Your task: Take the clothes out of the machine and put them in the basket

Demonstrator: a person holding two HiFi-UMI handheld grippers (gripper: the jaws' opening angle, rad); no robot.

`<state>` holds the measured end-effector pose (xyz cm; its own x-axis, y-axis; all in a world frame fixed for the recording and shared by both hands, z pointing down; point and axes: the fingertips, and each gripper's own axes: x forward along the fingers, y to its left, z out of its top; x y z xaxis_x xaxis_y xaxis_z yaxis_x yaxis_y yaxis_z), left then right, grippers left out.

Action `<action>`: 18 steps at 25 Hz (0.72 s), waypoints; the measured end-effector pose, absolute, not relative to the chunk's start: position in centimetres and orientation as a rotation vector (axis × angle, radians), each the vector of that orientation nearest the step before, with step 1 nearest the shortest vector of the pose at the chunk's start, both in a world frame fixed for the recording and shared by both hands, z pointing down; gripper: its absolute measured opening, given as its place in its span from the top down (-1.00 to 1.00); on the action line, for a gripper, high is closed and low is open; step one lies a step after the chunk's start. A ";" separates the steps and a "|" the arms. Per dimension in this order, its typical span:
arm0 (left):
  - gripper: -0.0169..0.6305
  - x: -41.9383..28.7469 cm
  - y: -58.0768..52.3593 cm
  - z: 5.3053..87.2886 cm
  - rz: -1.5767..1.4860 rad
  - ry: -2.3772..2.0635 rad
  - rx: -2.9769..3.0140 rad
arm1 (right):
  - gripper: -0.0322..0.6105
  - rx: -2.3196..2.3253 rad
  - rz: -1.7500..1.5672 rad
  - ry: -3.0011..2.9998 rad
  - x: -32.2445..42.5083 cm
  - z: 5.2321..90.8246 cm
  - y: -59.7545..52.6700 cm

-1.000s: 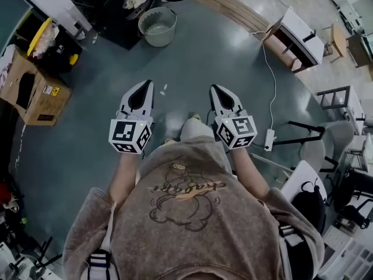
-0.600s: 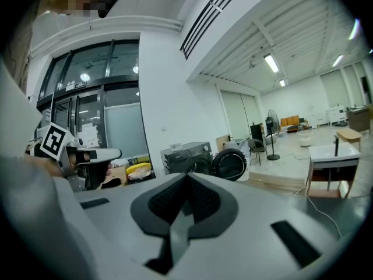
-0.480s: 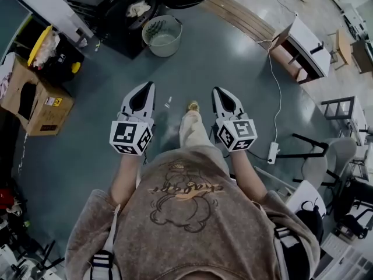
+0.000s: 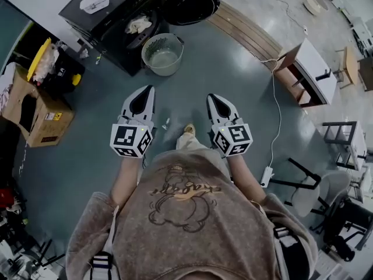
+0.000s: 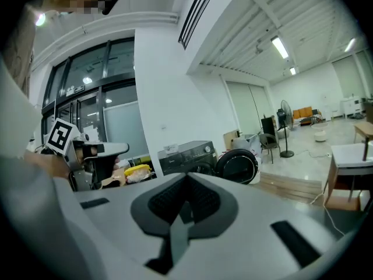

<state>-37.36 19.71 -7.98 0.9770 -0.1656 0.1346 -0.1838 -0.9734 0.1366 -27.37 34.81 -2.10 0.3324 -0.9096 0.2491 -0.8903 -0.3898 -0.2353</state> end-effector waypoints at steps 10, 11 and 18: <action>0.93 -25.5 16.5 -8.3 0.174 -0.288 2.991 | 0.91 -2.474 -0.522 1.786 -16.1 -2.3 31.0; 0.93 -24.7 16.1 -8.4 0.173 -0.288 2.991 | 0.91 -2.474 -0.521 1.784 -15.4 -2.3 30.8; 0.93 -18.9 13.1 -6.9 0.189 -0.271 2.993 | 0.91 -2.506 -0.510 1.726 -9.2 -1.3 28.7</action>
<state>-18.88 13.08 -6.95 0.9760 -0.1702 0.1357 -0.1866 -0.9753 0.1184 -9.20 28.75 -1.34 0.3202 -0.9172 0.2369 -0.8986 -0.3733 -0.2307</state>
